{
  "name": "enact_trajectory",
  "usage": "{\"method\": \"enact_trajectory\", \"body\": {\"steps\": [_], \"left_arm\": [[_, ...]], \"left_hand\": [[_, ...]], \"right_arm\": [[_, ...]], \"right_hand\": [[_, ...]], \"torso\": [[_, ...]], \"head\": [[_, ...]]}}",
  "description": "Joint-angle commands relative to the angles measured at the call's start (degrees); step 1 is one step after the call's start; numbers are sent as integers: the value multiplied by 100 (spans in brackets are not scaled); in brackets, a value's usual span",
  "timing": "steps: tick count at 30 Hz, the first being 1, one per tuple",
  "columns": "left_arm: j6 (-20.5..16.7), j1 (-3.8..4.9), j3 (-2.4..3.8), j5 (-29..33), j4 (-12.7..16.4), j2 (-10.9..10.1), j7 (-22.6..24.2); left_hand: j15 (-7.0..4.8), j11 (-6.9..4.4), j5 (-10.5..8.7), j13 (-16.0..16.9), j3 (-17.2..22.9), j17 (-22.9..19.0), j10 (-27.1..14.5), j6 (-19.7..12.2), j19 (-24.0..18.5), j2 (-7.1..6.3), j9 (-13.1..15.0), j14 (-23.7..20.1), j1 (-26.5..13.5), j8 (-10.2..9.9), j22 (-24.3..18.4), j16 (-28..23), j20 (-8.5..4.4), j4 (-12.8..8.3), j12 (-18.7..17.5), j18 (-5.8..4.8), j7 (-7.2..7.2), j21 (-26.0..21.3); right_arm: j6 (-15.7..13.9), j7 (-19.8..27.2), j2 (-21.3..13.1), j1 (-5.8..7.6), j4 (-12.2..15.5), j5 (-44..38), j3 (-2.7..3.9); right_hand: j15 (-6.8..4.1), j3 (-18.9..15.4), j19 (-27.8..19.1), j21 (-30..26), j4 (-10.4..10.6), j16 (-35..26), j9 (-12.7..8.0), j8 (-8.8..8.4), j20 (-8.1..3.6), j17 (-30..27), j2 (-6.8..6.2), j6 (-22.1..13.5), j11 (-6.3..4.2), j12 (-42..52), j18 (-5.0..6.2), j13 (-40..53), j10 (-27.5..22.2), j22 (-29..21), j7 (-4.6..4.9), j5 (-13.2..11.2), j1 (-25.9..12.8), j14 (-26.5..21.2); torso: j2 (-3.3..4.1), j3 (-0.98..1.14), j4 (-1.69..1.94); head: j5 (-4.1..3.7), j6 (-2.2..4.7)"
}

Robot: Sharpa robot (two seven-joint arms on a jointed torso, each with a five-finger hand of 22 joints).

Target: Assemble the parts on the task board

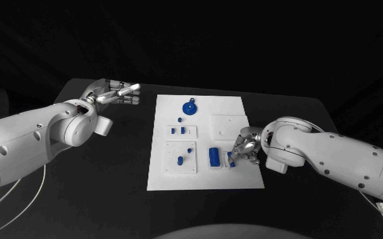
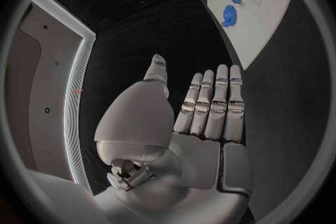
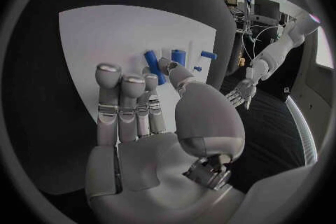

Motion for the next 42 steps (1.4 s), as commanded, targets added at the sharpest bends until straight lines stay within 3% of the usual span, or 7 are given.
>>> {"method": "enact_trajectory", "body": {"steps": [1, 18, 27, 32, 41, 42], "left_arm": [[94, 4, 3, -23, 10, 12, 10], [111, 4, 3, -36, 24, 4, -12], [110, 4, 2, -39, 29, -3, -17], [111, 4, 2, -42, 31, -3, -21], [108, 4, 2, -45, 29, -5, -23], [108, 4, 2, -46, 28, -5, -23]], "left_hand": [[-16, -6, -9, 1, -3, 0, -5, -12, -13, 9, 1, 7, -11, 13, -3, -19, 17, 26, 4, -32, 5, -7], [-16, -5, -9, 1, 0, 0, -6, -12, -14, 12, 1, 7, -14, 13, -3, -18, 18, 32, 4, -31, 5, -7], [-16, -5, -9, 1, 0, 0, -6, -12, -14, 12, 1, 7, -14, 13, -3, -18, 18, 32, 4, -31, 5, -7], [-16, -5, -9, 1, 0, 0, -6, -12, -14, 12, 1, 7, -14, 13, -3, -18, 18, 32, 4, -31, 5, -7], [-16, -5, -9, 1, 0, 0, -6, -12, -14, 12, 1, 7, -14, 13, -3, -18, 18, 32, 4, -31, 5, -7], [-16, -5, -9, 1, 0, 0, -6, -12, -14, 12, 1, 7, -14, 13, -3, -18, 18, 32, 4, -31, 5, -7]], "right_arm": [[209, -63, 13, -5, 20, -107, 1], [154, -66, 148, -5, -65, -186, -2], [140, -71, 203, -5, -127, -219, -5], [149, -74, 228, -5, -147, -228, -9], [206, -81, 239, -5, -159, -231, -15], [211, -80, 239, -5, -159, -231, -16]], "right_hand": [[-32, -40, 257, -19, 6, -26, 2, 6, -14, -2, 34, 46, -47, 5, -109, -3, 1, 383, 1, -45, -16, 0], [-33, -137, 263, -34, 343, -20, -2, 6, -16, -2, 18, 46, -51, 29, -112, 2, 23, 383, -21, -463, -58, 1], [-30, -159, 266, -40, 589, -15, -2, 7, -14, 0, -12, 43, -46, 36, -113, 0, 37, 381, -28, -939, -105, 3], [-25, -213, 266, -46, 789, -13, 0, 6, -10, -2, -35, 39, -39, 36, -110, -6, 46, 379, -27, -1363, -123, 5], [-20, -193, 266, -50, 1087, -22, 6, 7, -4, -10, -183, 36, -31, 28, -107, -21, 47, 380, -20, -1589, -96, 2], [-18, -199, 266, -59, 1174, -23, 8, 7, -2, -11, -220, 36, -28, 23, -106, -26, 47, 377, -17, -1718, -106, 3]], "torso": [[1, 1, 0], [0, -4, 4], [-1, -3, 2], [3, -2, -1], [0, 3, -3], [0, 3, -4]], "head": [[-5, 5], [26, 7], [32, 10], [45, 9], [42, 1], [43, 1]]}}
